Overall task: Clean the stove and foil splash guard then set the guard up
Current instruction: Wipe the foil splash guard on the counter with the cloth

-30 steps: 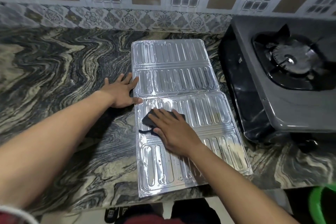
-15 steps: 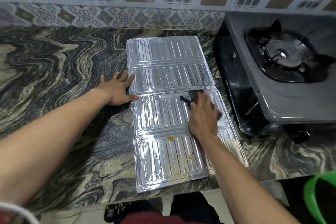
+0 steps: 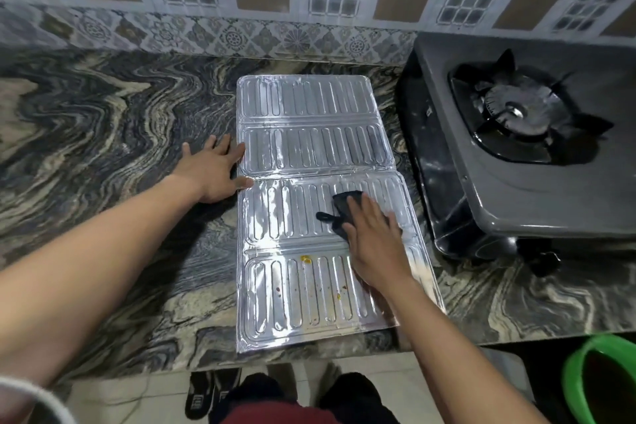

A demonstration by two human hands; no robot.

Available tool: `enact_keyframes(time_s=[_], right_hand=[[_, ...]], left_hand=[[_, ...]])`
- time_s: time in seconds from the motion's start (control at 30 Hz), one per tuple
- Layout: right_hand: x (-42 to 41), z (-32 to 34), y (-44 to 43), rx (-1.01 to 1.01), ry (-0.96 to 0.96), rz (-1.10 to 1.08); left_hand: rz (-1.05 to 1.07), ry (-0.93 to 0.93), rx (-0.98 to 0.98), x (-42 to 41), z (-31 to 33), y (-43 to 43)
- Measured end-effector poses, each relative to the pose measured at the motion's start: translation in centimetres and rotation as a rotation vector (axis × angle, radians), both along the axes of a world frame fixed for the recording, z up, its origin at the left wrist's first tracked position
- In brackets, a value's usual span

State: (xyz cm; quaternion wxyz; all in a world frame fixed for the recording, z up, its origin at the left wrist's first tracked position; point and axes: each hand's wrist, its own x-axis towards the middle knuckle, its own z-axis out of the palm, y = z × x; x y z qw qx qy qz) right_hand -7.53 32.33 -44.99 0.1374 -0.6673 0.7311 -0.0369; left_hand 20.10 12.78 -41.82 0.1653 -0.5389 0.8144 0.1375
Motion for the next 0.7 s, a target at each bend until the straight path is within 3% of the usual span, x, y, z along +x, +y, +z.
enact_keyframes(time_s=[0.3,0.7], right_hand=[[0.1,-0.4,-0.7,0.041,-0.029,-0.027],[-0.1,-0.2,-1.0,0.047,-0.038,0.004]], left_hand=[[-0.191,0.145,-0.031,1.4,-1.0,10.4],[-0.118,-0.018,0.095,2.1,-1.0,15.3]])
